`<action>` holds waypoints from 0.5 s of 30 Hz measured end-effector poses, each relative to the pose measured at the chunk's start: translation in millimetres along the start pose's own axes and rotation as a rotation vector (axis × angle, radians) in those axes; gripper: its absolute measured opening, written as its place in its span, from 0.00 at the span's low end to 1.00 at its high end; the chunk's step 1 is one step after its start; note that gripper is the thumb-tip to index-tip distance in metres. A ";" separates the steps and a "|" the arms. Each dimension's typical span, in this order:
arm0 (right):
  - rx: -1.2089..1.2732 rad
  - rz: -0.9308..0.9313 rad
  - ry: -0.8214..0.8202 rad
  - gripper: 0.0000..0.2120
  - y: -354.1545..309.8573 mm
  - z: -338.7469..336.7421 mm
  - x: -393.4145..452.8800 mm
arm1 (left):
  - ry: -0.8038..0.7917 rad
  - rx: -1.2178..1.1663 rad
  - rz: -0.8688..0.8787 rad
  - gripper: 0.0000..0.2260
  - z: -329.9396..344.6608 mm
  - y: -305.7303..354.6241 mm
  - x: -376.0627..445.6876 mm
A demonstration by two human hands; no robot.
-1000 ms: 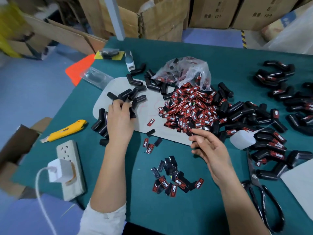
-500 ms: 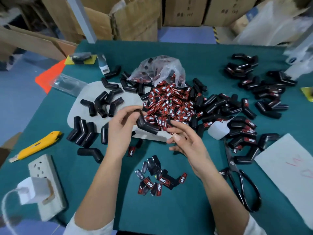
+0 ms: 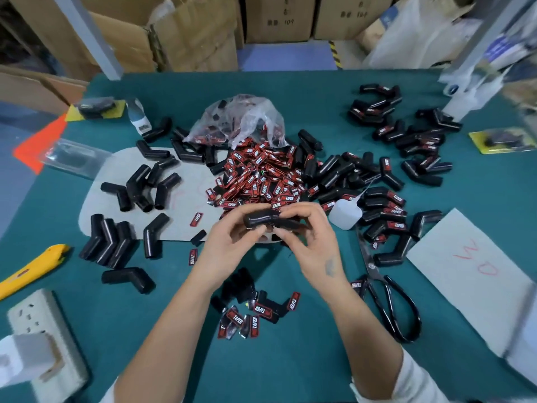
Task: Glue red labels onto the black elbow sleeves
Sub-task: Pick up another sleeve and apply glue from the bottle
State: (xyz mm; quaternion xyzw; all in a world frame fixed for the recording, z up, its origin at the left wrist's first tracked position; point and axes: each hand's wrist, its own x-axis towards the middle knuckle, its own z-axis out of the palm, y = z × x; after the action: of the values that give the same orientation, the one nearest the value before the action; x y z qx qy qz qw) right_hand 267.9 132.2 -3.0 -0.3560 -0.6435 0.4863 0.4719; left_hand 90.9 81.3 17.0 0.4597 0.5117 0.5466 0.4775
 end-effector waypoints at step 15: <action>-0.353 -0.274 0.090 0.16 -7.9 1.6 -3.5 | 0.037 0.053 0.064 0.16 -5.4 -1.8 1.3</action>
State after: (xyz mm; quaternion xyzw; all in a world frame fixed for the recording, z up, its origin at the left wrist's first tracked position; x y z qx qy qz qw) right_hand 267.4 126.3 3.6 -0.3637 -0.7391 0.2813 0.4922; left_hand 85.5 81.9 15.0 0.4781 0.5197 0.5565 0.4378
